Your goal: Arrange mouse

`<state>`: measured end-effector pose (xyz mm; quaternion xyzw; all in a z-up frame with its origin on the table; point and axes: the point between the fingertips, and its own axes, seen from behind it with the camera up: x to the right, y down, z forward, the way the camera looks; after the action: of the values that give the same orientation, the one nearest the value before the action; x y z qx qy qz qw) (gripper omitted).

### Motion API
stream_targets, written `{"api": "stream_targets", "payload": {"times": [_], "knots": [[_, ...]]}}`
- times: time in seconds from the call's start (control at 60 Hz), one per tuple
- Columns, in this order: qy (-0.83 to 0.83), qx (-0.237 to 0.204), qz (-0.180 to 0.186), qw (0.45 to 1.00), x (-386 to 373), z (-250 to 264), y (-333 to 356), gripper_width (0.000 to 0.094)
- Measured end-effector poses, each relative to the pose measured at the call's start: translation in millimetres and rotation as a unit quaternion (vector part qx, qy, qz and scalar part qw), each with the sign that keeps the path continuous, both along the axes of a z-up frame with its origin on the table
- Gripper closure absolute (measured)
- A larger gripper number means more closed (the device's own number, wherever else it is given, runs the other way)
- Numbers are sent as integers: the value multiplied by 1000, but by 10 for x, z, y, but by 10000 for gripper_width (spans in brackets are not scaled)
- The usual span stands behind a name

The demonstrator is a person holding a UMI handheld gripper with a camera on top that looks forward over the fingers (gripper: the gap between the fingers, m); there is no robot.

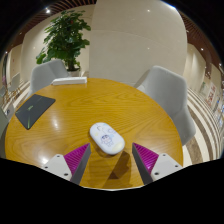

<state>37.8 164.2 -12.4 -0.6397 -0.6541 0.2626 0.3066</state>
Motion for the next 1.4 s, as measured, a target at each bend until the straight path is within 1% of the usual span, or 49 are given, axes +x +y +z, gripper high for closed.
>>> {"api": "stream_targets", "payload": {"times": [0.233,0.35,0.417,0.467,0.617,0.683,0.85,0.883,0.933,1.0,1.067,1.167,1.183,1.233,1.317,1.4], "knots": [[6,-4,3,1000,-433,-49,-21,72],[5,-11,2,1000,-541,-59,-5,89],[4,-16,0,1000,-567,-67,14,135],[4,-18,-2,1000,-618,-73,0,191],[5,-16,-10,1000,-677,-84,38,427],[3,-15,-17,1000,-694,-87,59,441],[-5,1,-27,1000,-681,-75,89,533],[-9,1,-32,999,-681,-77,93,553],[-15,-8,-36,999,-659,-16,46,559],[-10,-28,-38,999,-725,198,-137,560],[7,-48,-28,998,-886,517,-473,561],[33,-86,2,996,-1124,1057,-1201,562],[37,-93,7,995,-1244,1112,-1407,561],[48,-107,25,993,-1291,1296,-1781,561],[52,-123,49,990,-1395,1351,-2438,561],[37,-128,66,989,-1523,1103,-3069,561]]}}
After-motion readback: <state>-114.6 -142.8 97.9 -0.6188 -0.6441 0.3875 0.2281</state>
